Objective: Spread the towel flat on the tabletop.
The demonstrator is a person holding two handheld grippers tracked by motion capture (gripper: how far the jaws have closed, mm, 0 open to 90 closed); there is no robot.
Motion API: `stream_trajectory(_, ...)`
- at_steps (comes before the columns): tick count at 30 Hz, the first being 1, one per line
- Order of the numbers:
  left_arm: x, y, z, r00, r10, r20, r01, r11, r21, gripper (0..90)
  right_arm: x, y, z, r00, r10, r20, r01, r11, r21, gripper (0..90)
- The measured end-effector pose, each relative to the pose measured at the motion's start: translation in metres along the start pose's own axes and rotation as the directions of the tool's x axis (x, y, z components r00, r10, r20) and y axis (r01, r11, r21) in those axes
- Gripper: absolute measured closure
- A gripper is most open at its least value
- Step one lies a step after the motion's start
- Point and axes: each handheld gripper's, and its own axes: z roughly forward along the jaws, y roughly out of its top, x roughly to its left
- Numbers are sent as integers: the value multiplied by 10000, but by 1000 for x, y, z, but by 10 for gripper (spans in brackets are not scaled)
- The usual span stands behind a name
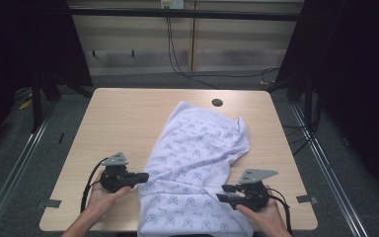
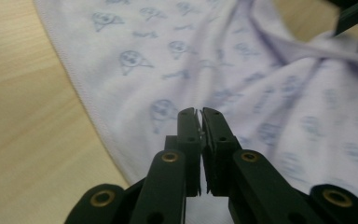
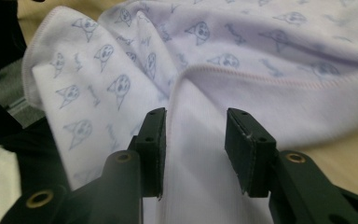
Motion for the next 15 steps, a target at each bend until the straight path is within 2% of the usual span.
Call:
stream_trajectory(1,3,1,6,9997,-242,80,241,9997,65,866,0,6,8,9999,-151,4,151,9998,107,569)
stream_trajectory(2,3,1,6,9997,-242,80,241,9997,65,855,0,11,16,9997,-243,-82,245,9995,200,558)
stream_trajectory(3,5,2,12,9994,-331,70,330,9991,249,855,0,11,16,9997,-243,-82,245,9995,200,558)
stream_trajectory(4,4,1,19,9994,-199,-283,217,9977,650,826,0,15,24,9993,-337,-169,342,9991,262,550)
stream_trajectory(5,4,-1,23,9991,5,-423,31,9965,833,809,2,20,40,9986,-518,-96,523,9961,704,554)
stream_trajectory(7,3,-4,23,9993,83,-362,-54,9969,786,826,5,19,48,9977,-673,-68,677,9931,962,682)
stream_trajectory(8,0,-7,20,9990,286,-357,-254,9958,881,839,7,18,49,9978,-658,-63,661,9927,1007,744)
stream_trajectory(9,-2,-10,17,9990,254,-357,-221,9958,885,841,8,17,46,9979,-640,-37,641,9934,949,814)
stream_trajectory(10,-2,-10,17,9990,254,-357,-221,9958,885,843,8,17,46,9979,-640,-37,641,9934,949,814)
stream_trajectory(11,-3,-13,14,9996,133,-241,-111,9958,903,843,8,16,38,9987,-468,-185,480,9964,700,841)
stream_trajectory(12,-7,-17,9,9999,-67,-118,79,9949,1003,844,8,14,21,9994,-332,-127,335,9992,235,850)
stream_trajectory(13,-7,-17,9,9999,-67,-118,79,9949,1003,843,8,14,21,9994,-332,-127,335,9992,235,850)
stream_trajectory(14,-11,-20,7,10000,-94,-23,96,9944,1051,843,8,13,14,9996,-255,-116,256,9996,92,849)
stream_trajectory(15,-15,-23,5,10000,51,15,-52,9938,1112,843,7,8,4,9998,-101,-164,100,9999,-75,849)
